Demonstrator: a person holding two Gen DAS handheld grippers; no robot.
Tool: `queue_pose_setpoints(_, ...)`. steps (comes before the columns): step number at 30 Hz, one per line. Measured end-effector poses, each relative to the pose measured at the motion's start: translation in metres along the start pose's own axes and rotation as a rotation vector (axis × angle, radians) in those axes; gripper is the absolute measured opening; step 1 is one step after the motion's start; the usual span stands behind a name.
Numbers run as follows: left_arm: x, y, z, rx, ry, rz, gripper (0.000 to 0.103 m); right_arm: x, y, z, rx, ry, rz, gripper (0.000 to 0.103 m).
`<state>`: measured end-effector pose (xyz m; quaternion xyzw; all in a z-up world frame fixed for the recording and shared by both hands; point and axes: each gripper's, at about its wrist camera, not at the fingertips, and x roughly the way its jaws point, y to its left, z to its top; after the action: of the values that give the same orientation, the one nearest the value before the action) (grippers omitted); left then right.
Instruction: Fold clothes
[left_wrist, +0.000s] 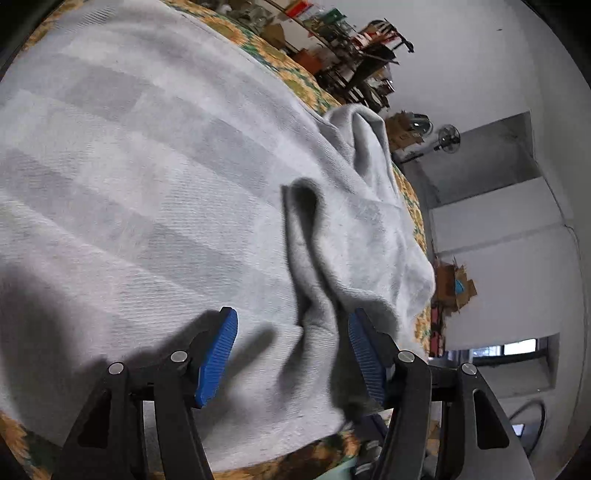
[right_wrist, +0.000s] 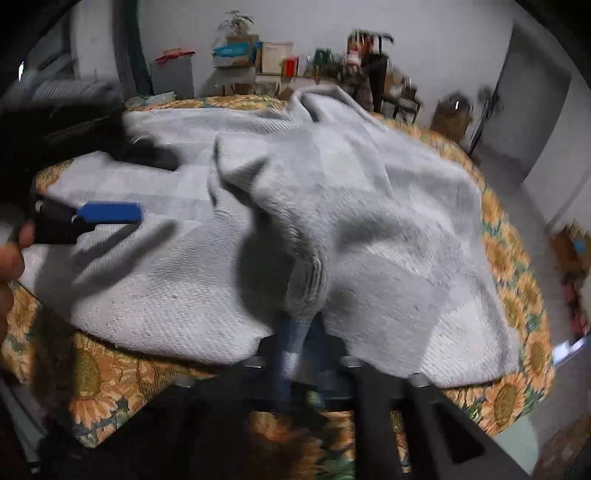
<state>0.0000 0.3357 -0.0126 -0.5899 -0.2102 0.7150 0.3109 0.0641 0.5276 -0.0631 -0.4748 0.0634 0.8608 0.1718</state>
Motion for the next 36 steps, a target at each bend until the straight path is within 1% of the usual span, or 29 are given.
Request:
queue_pose_setpoints(1, 0.001, 0.003, 0.0, -0.008, 0.0, 0.005, 0.063, -0.011, -0.008, -0.001, 0.011, -0.002, 0.016, 0.006)
queue_pose_setpoints(2, 0.002, 0.006, 0.0, -0.016, -0.001, 0.005, 0.063, -0.024, -0.011, -0.003, -0.006, -0.01, -0.008, 0.006)
queue_pose_setpoints(3, 0.003, 0.008, 0.003, -0.03, -0.003, -0.01, 0.063, -0.039, -0.013, -0.006, -0.022, -0.016, -0.027, 0.006)
queue_pose_setpoints(4, 0.004, 0.009, 0.006, -0.043, -0.005, -0.025, 0.063, -0.056, -0.015, -0.013, -0.027, -0.012, -0.018, 0.007)
queue_pose_setpoints(5, 0.004, 0.011, 0.009, -0.056, -0.007, -0.041, 0.063, -0.066, -0.017, -0.018, -0.021, -0.005, 0.017, 0.011)
queue_pose_setpoints(6, 0.006, 0.012, 0.012, -0.068, -0.008, -0.055, 0.063, -0.073, -0.018, -0.022, -0.012, -0.016, 0.039, 0.019)
queue_pose_setpoints(7, 0.007, 0.009, 0.017, -0.068, -0.007, -0.067, 0.063, -0.082, -0.019, -0.025, 0.002, -0.034, 0.062, 0.048)
queue_pose_setpoints(8, 0.006, 0.006, 0.024, -0.063, -0.005, -0.072, 0.063, -0.092, -0.021, -0.025, 0.029, -0.076, 0.088, 0.059)
queue_pose_setpoints(9, 0.011, 0.0, 0.03, -0.053, -0.005, -0.065, 0.063, -0.101, -0.024, -0.023, 0.058, -0.122, 0.112, 0.065)
queue_pose_setpoints(10, 0.015, -0.007, 0.036, -0.043, -0.004, -0.053, 0.063, -0.107, -0.028, -0.014, 0.094, -0.174, 0.125, 0.064)
queue_pose_setpoints(12, 0.02, -0.015, 0.043, -0.018, 0.002, 0.004, 0.063, -0.102, -0.037, 0.011, 0.14, -0.212, 0.1, 0.066)
queue_pose_setpoints(14, 0.029, -0.021, 0.049, -0.002, 0.011, 0.057, 0.063, -0.073, -0.041, 0.047, 0.13, -0.206, 0.055, 0.067)
queue_pose_setpoints(16, 0.043, -0.025, 0.056, 0.002, 0.021, 0.073, 0.063, -0.04, -0.045, 0.084, 0.118, -0.193, 0.021, 0.066)
queue_pose_setpoints(17, 0.05, -0.026, 0.059, 0.004, 0.026, 0.081, 0.063, -0.012, -0.047, 0.107, 0.105, -0.16, 0.044, 0.066)
queue_pose_setpoints(18, 0.057, -0.028, 0.062, 0.008, 0.035, 0.088, 0.059, 0.014, -0.05, 0.129, 0.095, -0.129, 0.067, 0.066)
queue_pose_setpoints(19, 0.065, -0.031, 0.064, 0.022, 0.062, 0.091, 0.047, 0.035, -0.052, 0.145, 0.089, -0.097, 0.083, 0.066)
queue_pose_setpoints(20, 0.074, -0.034, 0.066, 0.038, 0.095, 0.092, 0.042, 0.053, -0.052, 0.158, 0.073, -0.06, 0.09, 0.066)
queue_pose_setpoints(21, 0.079, -0.035, 0.067, 0.049, 0.115, 0.1, 0.034, 0.07, -0.052, 0.17, 0.058, -0.027, 0.093, 0.066)
queue_pose_setpoints(22, 0.081, -0.036, 0.068, 0.057, 0.116, 0.103, 0.025, 0.081, -0.05, 0.178, 0.044, -0.011, 0.082, 0.067)
queue_pose_setpoints(23, 0.082, -0.037, 0.07, 0.065, 0.116, 0.103, 0.018, 0.093, -0.048, 0.187, 0.03, 0.006, 0.07, 0.067)
queue_pose_setpoints(24, 0.081, -0.037, 0.071, 0.072, 0.111, 0.084, 0.011, 0.102, -0.046, 0.194, 0.02, 0.017, 0.063, 0.06)
queue_pose_setpoints(25, 0.077, -0.036, 0.071, 0.07, 0.095, 0.065, 0.009, 0.101, -0.045, 0.2, 0.024, 0.009, 0.07, 0.026)
queue_pose_setpoints(26, 0.074, -0.034, 0.072, 0.067, 0.078, 0.047, 0.008, 0.1, -0.044, 0.205, 0.029, 0.0, 0.076, 0.008)
queue_pose_setpoints(27, 0.07, -0.032, 0.072, 0.061, 0.063, 0.029, 0.008, 0.1, -0.043, 0.211, 0.033, -0.008, 0.083, 0.003)
queue_pose_setpoints(29, 0.062, -0.022, 0.074, 0.018, 0.038, -0.005, 0.007, 0.098, -0.041, 0.222, 0.042, -0.025, 0.096, 0.002)
queue_pose_setpoints(30, 0.059, -0.018, 0.076, -0.002, 0.025, -0.021, 0.007, 0.098, -0.04, 0.228, 0.046, -0.033, 0.102, 0.0)
queue_pose_setpoints(32, 0.052, -0.01, 0.081, -0.038, 0.001, -0.05, 0.007, 0.096, -0.038, 0.239, 0.055, -0.05, 0.115, 0.0)
queue_pose_setpoints(35, 0.054, -0.004, 0.086, -0.053, 0.009, -0.039, 0.007, 0.096, -0.035, 0.254, 0.067, -0.069, 0.137, 0.0)
queue_pose_setpoints(36, 0.057, 0.0, 0.086, -0.056, 0.016, -0.029, 0.007, 0.102, -0.033, 0.256, 0.062, -0.05, 0.155, 0.0)
